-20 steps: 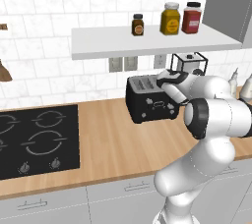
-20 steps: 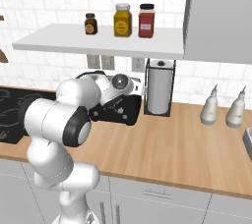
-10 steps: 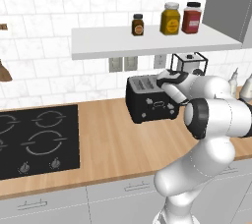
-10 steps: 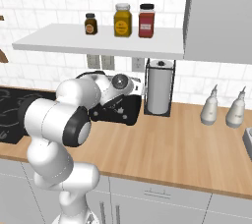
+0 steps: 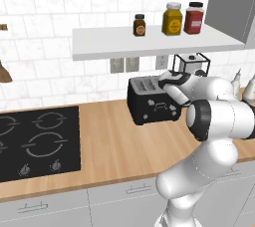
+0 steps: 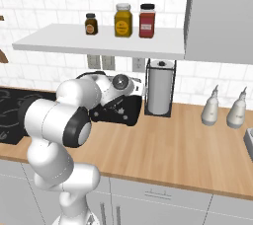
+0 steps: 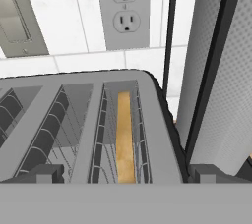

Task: Start the toaster. Once the lever pops up, take the bread to the plate on the dining counter.

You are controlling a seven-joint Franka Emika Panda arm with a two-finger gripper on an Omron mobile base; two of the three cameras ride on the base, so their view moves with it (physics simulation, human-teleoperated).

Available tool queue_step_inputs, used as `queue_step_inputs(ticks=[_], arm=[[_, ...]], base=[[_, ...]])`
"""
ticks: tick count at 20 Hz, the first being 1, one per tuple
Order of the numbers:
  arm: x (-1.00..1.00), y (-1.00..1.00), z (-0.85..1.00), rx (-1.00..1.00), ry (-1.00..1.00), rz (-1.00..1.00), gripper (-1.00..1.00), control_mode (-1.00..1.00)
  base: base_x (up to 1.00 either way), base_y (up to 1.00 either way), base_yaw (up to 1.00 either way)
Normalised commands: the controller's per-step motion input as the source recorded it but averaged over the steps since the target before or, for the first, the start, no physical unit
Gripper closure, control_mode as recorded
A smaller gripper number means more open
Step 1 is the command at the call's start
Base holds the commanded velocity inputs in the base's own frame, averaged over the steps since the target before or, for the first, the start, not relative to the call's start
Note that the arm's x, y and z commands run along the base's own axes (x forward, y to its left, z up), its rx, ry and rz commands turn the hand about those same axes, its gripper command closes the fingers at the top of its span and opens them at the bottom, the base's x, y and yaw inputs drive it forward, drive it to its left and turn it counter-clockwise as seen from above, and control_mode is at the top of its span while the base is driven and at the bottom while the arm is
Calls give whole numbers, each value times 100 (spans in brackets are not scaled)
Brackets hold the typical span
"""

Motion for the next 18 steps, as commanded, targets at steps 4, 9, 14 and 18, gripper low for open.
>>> queue_step_inputs(ticks=[4, 9, 14, 18], arm=[[0, 0, 0, 0, 0, 0, -100, -100], [0, 0, 0, 0, 0, 0, -100, -100], [0, 0, 0, 0, 0, 0, -100, -100], [0, 0, 0, 0, 0, 0, -100, -100]], base=[[0, 0, 0], [0, 0, 0], [0, 0, 0], [0, 0, 0]])
